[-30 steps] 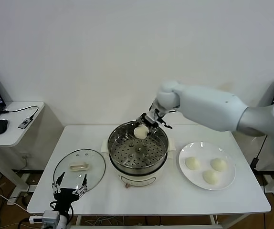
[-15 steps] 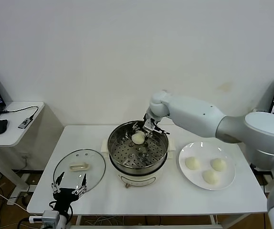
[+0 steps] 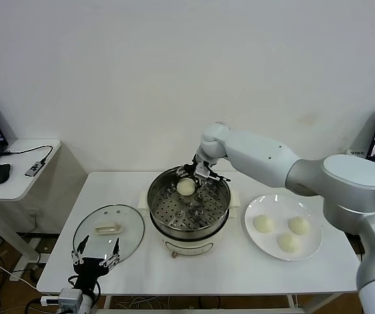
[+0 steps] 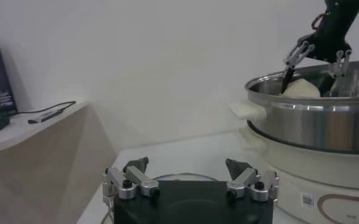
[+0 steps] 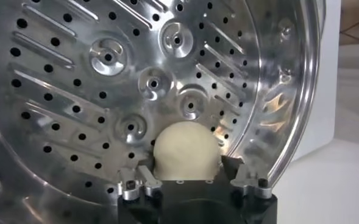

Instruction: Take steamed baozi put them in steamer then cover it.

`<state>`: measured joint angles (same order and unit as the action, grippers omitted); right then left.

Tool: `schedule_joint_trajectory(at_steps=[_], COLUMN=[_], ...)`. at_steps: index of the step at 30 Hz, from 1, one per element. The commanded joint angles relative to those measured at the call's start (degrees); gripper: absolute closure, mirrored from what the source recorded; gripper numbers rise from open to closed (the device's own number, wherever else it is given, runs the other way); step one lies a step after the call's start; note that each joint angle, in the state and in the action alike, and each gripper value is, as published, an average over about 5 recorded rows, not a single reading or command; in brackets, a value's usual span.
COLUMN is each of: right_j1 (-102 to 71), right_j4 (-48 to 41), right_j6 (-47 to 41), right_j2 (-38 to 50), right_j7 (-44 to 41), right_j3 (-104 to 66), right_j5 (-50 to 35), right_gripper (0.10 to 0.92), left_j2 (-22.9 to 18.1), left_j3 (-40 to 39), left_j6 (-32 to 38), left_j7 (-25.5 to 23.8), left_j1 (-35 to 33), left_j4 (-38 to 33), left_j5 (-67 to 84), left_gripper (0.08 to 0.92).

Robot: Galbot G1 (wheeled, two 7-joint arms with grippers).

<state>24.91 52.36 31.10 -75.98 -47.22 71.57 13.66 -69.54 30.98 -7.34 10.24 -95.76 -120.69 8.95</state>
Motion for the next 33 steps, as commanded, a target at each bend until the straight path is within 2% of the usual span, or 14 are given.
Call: schedule_joint_trajectory(at_steps=[1, 4, 10, 15, 19, 23, 28, 33], right_j1=[9.01, 13.37, 19.40, 20.67, 18.81, 11.63, -5.87, -21.00], right_j4=[10.09, 16.00, 29.30, 38.52, 43.20, 44.80, 43.68, 39.59], right_j6=[-12.09, -22.26, -45.54, -55.04, -56.66, -55.19, -52.81, -51.03], right_j2=[4.74, 9.50, 22.94, 35.69, 46.07, 52.26, 55.98, 54.98], right_j7=[-8.26, -11.89, -12.24, -11.35, -10.85, -10.81, -10.95, -10.92], right_j3=[3.69, 4.49, 6.12, 7.11, 7.68, 4.01, -7.97, -19.68], right_j5=[-15.89, -21.70, -28.32, -30.62, -29.82, -26.45, -20.95, -15.68], right_gripper=[0.206, 0.203, 0.203, 0.203, 0.203, 0.203, 0.203, 0.203], left_j2=[0.37, 0.79, 2.12, 3.29, 3.86, 4.02, 3.95, 3.80], left_j3=[0.06, 0.02, -0.46, -0.79, -0.90, -1.19, -1.07, -0.55], left_j6=[-0.05, -0.05, -0.18, -0.25, -0.24, -0.25, -0.33, -0.39], left_j7=[-0.04, -0.07, -0.17, -0.24, -0.28, -0.31, -0.34, -0.33], left_j1=[0.03, 0.26, 0.96, 1.34, 1.52, 1.77, 1.75, 1.28], left_j4=[-0.31, -0.40, -0.81, -1.35, -1.40, -1.40, -1.50, -1.37], left_j5=[0.01, 0.07, 0.31, 0.53, 0.66, 0.63, 0.56, 0.44], left_gripper=[0.177, 0.177, 0.177, 0.177, 0.177, 0.177, 0.177, 0.177])
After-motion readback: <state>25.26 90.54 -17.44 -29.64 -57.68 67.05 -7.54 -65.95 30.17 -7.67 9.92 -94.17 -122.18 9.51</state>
